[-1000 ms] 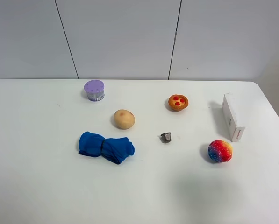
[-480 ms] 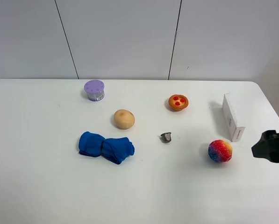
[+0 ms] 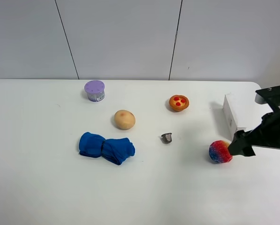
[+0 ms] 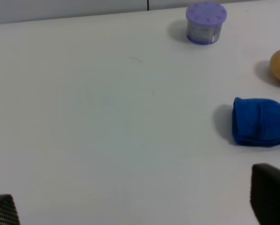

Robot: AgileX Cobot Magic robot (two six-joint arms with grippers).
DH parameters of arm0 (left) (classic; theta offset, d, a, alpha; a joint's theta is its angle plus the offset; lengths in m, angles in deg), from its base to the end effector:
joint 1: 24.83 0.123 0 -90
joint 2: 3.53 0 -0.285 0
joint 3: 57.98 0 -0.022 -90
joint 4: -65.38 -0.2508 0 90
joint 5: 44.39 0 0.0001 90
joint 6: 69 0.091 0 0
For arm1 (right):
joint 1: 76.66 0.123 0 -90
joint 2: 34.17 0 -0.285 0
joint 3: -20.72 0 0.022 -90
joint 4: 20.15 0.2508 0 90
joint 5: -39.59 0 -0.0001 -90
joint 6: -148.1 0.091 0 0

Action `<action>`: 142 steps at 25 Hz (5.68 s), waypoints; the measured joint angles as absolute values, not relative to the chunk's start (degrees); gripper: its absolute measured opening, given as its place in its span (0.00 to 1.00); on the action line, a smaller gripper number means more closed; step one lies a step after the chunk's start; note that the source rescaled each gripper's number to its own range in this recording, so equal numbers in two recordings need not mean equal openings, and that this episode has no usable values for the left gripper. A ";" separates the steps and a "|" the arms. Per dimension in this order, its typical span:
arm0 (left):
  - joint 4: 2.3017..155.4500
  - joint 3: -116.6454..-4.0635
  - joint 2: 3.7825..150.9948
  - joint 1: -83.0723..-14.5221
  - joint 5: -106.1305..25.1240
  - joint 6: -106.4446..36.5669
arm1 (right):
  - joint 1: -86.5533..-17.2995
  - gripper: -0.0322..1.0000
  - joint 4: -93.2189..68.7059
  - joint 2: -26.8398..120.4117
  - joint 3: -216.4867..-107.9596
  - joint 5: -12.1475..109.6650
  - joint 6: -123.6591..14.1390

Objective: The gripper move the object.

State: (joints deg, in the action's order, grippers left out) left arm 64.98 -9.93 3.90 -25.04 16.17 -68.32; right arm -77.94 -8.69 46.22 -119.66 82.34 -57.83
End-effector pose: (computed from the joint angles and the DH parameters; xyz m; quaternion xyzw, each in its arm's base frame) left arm -0.0067 0.0006 0.2801 0.0064 0.8482 0.0057 0.5296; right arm 0.2083 0.0076 0.2117 -0.1491 0.9744 0.0407 0.1633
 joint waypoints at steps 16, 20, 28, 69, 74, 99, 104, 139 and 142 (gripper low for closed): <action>64.98 -9.93 3.90 -25.04 16.17 -68.32 | -77.89 0.99 -3.12 63.44 -119.66 70.94 -68.17; 64.98 -9.93 3.90 -25.04 16.17 -68.32 | -76.19 0.99 -1.45 65.48 -119.69 68.42 -70.33; 64.98 -9.93 3.90 -25.04 16.17 -68.32 | -71.74 0.97 0.40 70.39 -119.72 64.31 -70.75; 64.98 -9.93 3.90 -25.04 16.17 -68.32 | -53.74 0.04 0.41 92.57 -168.81 77.85 -70.69; 64.98 -9.93 3.90 -25.04 16.17 -68.32 | -50.64 0.04 -0.45 98.21 -174.14 77.90 -70.69; 64.98 -9.93 3.90 -25.04 16.17 -68.32 | -49.53 0.90 -8.15 103.34 -176.65 74.32 -65.72; 64.98 -9.93 3.90 -25.04 16.17 -68.32 | -49.46 0.96 -8.15 103.14 -176.65 75.01 -64.99; 64.98 -9.93 3.90 -25.04 16.17 -68.32 | -77.35 1.00 -12.97 8.97 -143.04 80.98 -48.09; 64.98 -9.93 3.90 -25.04 16.17 -68.32 | -78.74 1.00 -11.37 -2.60 -134.49 88.78 -45.10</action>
State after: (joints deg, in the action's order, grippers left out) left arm 64.98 -9.93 3.90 -25.04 16.17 -68.32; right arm -78.74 -11.37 -2.60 -134.49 88.78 -45.10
